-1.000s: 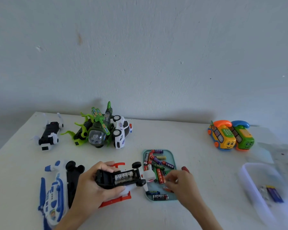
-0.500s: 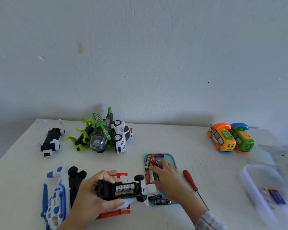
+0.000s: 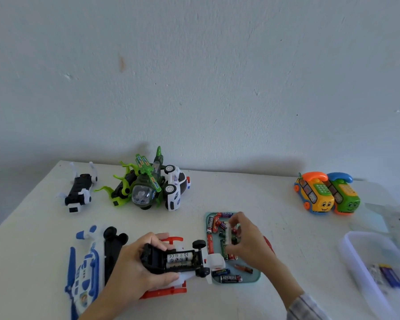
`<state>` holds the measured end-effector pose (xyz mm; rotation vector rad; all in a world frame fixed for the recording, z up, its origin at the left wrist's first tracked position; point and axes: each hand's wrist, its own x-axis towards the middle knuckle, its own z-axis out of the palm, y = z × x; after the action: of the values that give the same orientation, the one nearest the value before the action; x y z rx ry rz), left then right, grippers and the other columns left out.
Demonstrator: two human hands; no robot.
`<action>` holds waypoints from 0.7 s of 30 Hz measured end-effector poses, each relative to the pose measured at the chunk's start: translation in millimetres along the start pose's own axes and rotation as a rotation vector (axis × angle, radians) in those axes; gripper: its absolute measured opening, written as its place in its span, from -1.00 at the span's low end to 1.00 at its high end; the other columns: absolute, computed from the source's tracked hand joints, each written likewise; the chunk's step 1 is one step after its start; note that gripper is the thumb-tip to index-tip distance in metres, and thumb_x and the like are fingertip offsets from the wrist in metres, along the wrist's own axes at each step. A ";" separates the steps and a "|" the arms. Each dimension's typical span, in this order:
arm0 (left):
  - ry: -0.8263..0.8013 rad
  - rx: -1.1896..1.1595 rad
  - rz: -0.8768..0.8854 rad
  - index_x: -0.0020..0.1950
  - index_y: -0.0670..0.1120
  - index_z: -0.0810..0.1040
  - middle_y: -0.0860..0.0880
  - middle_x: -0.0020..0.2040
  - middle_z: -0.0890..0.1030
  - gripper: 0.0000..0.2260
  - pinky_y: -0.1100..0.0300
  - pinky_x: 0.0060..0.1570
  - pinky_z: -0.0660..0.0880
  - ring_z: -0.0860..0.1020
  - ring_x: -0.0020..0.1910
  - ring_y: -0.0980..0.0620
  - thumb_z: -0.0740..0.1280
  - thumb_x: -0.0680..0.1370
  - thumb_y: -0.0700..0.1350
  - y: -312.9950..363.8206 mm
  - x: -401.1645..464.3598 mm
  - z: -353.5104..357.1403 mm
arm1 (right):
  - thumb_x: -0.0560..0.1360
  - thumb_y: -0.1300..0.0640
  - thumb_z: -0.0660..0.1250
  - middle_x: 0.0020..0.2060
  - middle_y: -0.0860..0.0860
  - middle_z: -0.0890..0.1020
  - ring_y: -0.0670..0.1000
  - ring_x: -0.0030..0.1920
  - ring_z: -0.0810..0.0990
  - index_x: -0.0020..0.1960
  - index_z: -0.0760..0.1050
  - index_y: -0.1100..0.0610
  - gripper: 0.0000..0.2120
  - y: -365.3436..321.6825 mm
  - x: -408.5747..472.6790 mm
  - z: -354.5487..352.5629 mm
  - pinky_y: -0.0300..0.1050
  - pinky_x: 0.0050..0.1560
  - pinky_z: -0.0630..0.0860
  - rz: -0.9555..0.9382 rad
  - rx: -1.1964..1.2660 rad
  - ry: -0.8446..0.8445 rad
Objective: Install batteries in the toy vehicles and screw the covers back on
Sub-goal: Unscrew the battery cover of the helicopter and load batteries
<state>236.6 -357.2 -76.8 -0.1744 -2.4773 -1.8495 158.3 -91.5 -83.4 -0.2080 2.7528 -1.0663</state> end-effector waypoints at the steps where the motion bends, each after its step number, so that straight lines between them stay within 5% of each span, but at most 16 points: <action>1: -0.005 0.004 0.000 -0.21 0.10 0.55 0.17 -0.06 0.69 -0.58 0.46 0.02 0.45 0.53 0.17 0.28 0.63 0.04 0.08 -0.7 0.1 0.2 | 0.33 0.32 0.44 -0.12 0.01 0.54 -0.08 -0.24 0.53 0.05 0.33 0.03 -0.57 1.1 -1.7 -3.6 -0.17 -0.25 0.56 0.025 0.138 0.029; 4: -0.001 0.001 0.011 -0.19 0.11 0.56 0.19 -0.06 0.68 -0.57 0.45 0.03 0.44 0.52 0.17 0.30 0.62 0.03 0.09 -0.5 1.6 1.8 | 0.29 0.51 0.39 -0.11 0.19 0.63 0.11 -0.18 0.58 0.09 0.33 0.12 -0.49 3.9 -7.3 -10.2 0.19 -0.12 0.57 0.068 0.647 0.015; 7: 0.006 -0.015 0.010 -0.20 0.13 0.56 0.15 -0.08 0.69 -0.56 0.32 0.08 0.43 0.52 0.17 0.29 0.62 0.01 0.11 0.8 3.4 3.0 | 0.29 0.59 0.35 -0.07 0.21 0.65 0.20 -0.14 0.57 0.17 0.35 0.15 -0.43 2.5 -12.7 -12.3 0.12 -0.19 0.58 0.067 0.950 -0.015; 10: -0.002 -0.028 -0.005 -0.21 0.12 0.55 0.10 -0.08 0.70 -0.54 0.31 0.07 0.43 0.53 0.18 0.26 0.63 0.00 0.13 0.3 3.2 3.2 | 0.32 0.59 0.36 -0.05 0.21 0.65 0.13 -0.19 0.60 0.18 0.41 0.16 -0.45 -3.7 -16.8 -13.1 -0.11 -0.33 0.54 0.078 0.953 0.010; 17: 0.013 -0.028 -0.038 -0.18 0.12 0.55 0.13 -0.05 0.69 -0.48 0.26 0.10 0.45 0.53 0.19 0.27 0.60 0.00 0.29 2.8 2.9 3.1 | 0.48 0.35 0.33 -0.23 0.18 0.63 0.07 -0.33 0.53 0.12 0.46 0.21 -0.77 -38.7 -28.7 -10.3 -0.15 -0.36 0.49 0.048 0.989 0.048; 21: 0.007 0.018 -0.049 -0.17 0.10 0.56 0.18 -0.04 0.67 -0.56 0.46 0.03 0.44 0.52 0.17 0.30 0.68 0.08 -0.06 2.0 4.0 4.7 | 0.49 0.30 0.36 -0.26 0.15 0.65 0.10 -0.32 0.54 0.00 0.46 0.13 -0.85 -77.3 -42.2 4.9 -0.05 -0.32 0.50 -0.145 0.708 0.081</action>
<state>232.9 -352.0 -75.8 -0.1077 -2.5151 -1.8423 205.4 -143.1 -29.5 -0.2608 2.2585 -2.0292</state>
